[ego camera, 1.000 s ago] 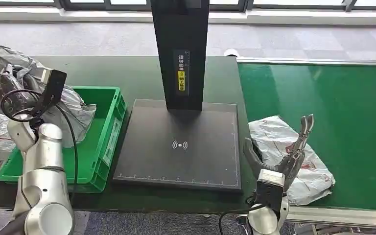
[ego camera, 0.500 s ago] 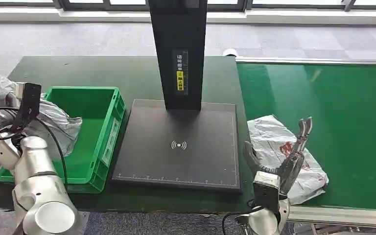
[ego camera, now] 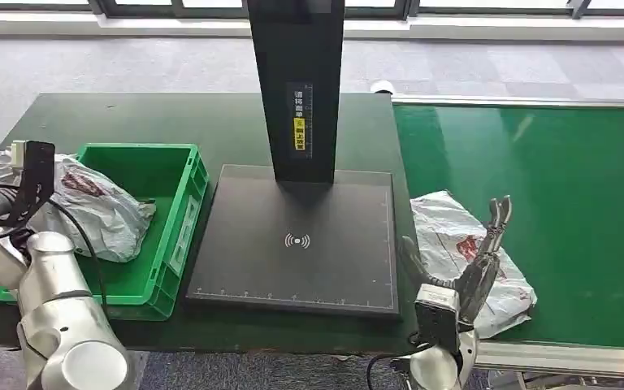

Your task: Moved the parcel from conveyor to table for the left to box.

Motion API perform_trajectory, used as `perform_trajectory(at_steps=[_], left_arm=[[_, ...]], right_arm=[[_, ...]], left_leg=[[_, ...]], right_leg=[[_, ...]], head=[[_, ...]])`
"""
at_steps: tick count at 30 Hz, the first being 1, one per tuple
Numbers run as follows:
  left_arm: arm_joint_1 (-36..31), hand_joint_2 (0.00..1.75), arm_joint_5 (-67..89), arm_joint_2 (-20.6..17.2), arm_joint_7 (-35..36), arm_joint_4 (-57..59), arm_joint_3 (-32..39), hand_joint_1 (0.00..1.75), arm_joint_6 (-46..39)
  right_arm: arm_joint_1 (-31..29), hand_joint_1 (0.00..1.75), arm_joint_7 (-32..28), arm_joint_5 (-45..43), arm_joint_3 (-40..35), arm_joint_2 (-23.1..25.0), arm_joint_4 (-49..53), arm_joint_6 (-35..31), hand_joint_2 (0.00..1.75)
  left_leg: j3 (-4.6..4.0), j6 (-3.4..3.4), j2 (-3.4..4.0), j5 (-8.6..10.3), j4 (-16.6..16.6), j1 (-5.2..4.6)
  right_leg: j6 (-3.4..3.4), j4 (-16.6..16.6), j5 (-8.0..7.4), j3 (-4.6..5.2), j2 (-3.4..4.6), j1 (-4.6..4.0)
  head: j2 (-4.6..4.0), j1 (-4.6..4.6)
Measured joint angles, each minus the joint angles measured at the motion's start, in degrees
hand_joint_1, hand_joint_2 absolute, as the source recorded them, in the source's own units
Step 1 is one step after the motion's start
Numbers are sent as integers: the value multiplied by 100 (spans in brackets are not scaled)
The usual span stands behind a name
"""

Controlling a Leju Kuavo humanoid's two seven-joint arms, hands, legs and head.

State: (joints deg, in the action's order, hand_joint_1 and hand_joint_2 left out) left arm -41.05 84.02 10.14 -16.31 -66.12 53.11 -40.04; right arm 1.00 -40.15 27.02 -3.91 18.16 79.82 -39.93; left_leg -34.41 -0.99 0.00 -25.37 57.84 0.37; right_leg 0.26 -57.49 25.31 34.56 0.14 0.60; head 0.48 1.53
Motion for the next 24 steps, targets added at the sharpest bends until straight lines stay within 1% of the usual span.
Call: perform_trajectory(at_steps=[3,7,8,14,24], left_arm=[[78,175,-138,72,-300,-173,-26,0,0],[128,175,-617,321,-1389,-538,-11,0,0],[129,175,-658,383,-1557,-603,-4,0,-2],[130,175,-695,566,-1663,-806,4,0,-2],[130,175,-699,656,-1663,-898,26,0,-2]], right_arm=[[-1,0,0,39,0,0,-13,0,175],[-5,0,-4,142,0,0,-50,0,175],[-7,0,-4,151,0,0,-61,2,175],[-7,0,-4,162,0,0,-94,2,175],[-10,0,-7,162,0,0,-133,0,175]], left_leg=[[0,0,0,0,0,0],[-3,0,-11,0,0,-1],[-3,0,-12,0,0,-1],[-2,0,-10,-1,0,-1],[-2,-1,-10,0,0,0]], right_leg=[[0,0,0,0,0,0],[1,1,0,-4,-9,2],[1,1,0,-5,-10,2],[1,1,0,-4,-7,1],[0,-1,0,-4,-7,0]], head=[[0,0],[0,0],[0,0],[0,0],[0,0]])
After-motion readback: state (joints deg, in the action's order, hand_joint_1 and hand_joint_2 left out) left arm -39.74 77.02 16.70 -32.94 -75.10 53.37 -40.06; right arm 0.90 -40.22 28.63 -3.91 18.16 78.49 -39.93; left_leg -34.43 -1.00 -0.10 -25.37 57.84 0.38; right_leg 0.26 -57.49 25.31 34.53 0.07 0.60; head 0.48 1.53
